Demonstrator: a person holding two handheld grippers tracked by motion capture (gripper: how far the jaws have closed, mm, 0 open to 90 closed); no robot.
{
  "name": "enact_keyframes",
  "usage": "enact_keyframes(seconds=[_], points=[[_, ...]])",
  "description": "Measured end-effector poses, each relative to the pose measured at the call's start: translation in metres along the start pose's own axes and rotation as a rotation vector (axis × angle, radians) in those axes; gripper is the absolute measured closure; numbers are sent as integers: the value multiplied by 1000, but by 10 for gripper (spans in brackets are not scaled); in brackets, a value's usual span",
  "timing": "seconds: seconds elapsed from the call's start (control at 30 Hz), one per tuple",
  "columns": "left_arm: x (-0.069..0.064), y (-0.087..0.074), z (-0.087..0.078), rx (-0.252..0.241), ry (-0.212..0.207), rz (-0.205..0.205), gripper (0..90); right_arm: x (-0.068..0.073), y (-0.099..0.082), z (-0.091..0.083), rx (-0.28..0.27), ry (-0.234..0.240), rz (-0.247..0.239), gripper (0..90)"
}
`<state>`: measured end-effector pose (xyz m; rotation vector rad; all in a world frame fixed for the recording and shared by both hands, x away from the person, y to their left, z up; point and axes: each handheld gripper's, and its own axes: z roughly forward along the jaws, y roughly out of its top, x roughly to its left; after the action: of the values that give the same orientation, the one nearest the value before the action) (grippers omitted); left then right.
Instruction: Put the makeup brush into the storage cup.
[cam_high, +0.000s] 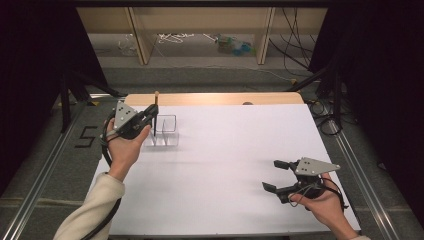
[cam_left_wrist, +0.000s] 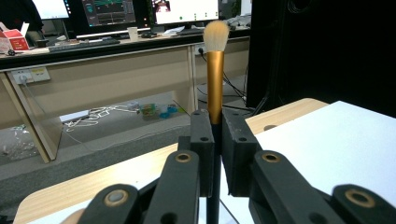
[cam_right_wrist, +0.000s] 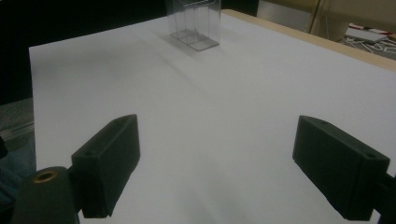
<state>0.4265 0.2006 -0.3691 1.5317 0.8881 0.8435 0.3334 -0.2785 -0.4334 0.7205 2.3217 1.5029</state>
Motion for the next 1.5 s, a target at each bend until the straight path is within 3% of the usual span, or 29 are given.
enact_keyframes(seconds=[1.5], points=[[3,5,13,-27,1,3,833,0,0,-1,13,-10,9,158]])
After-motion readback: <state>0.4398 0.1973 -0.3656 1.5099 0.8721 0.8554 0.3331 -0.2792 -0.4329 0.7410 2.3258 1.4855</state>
